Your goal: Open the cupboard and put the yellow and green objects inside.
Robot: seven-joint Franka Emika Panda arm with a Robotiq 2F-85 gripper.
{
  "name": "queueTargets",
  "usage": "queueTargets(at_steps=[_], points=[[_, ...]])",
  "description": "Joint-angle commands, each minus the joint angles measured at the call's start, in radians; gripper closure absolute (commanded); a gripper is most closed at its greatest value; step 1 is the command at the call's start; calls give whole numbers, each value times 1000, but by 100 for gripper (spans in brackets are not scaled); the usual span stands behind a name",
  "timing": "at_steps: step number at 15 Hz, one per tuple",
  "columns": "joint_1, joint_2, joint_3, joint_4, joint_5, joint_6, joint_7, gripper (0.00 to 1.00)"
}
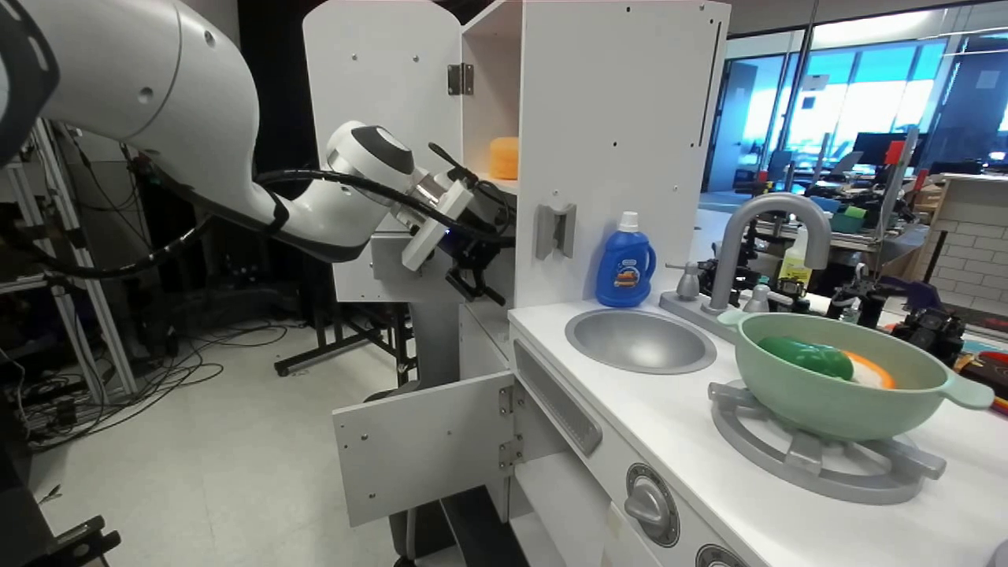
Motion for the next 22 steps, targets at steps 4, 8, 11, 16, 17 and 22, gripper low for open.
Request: queueTargets(at_steps=[4,8,11,16,17,22], points=[[-17,-140,153,-59,121,-54,-412,0],[-37,-252,231,-158,190,-132,-613,0],[-54,-345,267,-287,205,-144,-661,0],[-62,-471,284,-534,181,-125,-642,0],[-61,-496,285,-584,179,-119,-633,0],[-67,-626,286,-826,169,8,-495,0]])
